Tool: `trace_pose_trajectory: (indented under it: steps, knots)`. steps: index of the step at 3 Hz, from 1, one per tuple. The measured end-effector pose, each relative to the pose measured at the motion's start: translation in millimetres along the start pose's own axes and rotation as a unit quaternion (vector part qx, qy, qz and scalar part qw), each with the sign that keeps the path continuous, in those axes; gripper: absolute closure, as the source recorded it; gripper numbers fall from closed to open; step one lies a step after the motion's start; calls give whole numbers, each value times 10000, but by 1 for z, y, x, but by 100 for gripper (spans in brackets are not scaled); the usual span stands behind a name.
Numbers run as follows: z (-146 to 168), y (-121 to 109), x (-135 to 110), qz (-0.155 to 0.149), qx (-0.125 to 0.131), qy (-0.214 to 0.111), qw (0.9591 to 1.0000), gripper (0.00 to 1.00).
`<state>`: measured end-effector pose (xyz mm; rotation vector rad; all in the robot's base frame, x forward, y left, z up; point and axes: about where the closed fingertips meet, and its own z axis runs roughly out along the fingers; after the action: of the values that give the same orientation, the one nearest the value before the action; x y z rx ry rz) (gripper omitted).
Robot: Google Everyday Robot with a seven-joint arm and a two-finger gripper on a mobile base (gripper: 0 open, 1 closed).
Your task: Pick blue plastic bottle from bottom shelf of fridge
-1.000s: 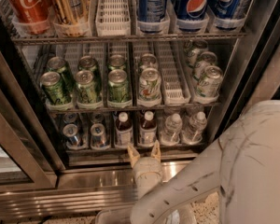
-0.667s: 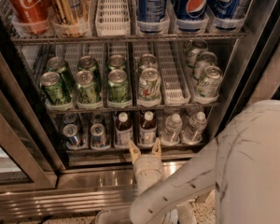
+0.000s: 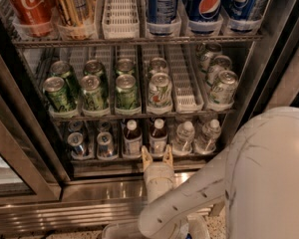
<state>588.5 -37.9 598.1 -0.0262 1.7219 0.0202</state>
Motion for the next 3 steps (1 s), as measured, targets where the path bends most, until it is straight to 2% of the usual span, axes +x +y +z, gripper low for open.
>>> trace_pose_trajectory:
  steps: [2,3]
  knots:
    - [13,-9,1,81,205,0,9998,37]
    - [21,-9,0,161,274,-11,9995,34]
